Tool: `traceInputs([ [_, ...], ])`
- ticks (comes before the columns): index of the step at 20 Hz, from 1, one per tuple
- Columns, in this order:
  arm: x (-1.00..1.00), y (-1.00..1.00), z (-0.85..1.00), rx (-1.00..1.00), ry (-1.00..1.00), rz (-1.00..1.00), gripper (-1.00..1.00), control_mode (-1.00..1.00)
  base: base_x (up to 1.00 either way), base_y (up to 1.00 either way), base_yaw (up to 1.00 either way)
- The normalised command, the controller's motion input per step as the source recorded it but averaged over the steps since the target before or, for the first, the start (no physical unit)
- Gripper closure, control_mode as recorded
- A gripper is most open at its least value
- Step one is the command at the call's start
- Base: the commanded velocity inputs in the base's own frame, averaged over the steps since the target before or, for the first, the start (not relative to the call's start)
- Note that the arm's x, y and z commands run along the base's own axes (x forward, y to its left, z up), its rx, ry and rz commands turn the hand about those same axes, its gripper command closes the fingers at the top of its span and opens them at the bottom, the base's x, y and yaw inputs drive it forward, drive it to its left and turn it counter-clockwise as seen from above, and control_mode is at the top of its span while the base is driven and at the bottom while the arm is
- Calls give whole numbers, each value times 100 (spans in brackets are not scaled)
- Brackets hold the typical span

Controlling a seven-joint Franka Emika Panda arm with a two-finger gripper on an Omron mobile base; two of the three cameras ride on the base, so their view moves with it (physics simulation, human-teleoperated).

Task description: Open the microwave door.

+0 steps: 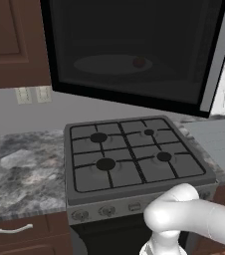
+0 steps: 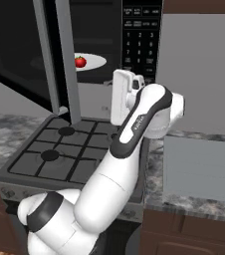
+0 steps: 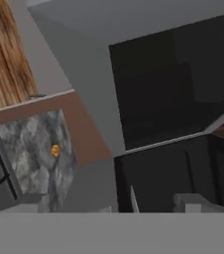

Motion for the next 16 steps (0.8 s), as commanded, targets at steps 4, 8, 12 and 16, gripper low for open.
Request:
traceInputs([
  [4,23,48,0,-4,-30,0,-100,-100,0,0,0],
  [8,1,40,1,0,-28,0,-100,-100,0,0,0],
  [12,-30,33,19,0,-24,4,-100,-100,0,0,0],
  [16,-74,37,29,0,-18,14,-100,-100,0,0,0],
])
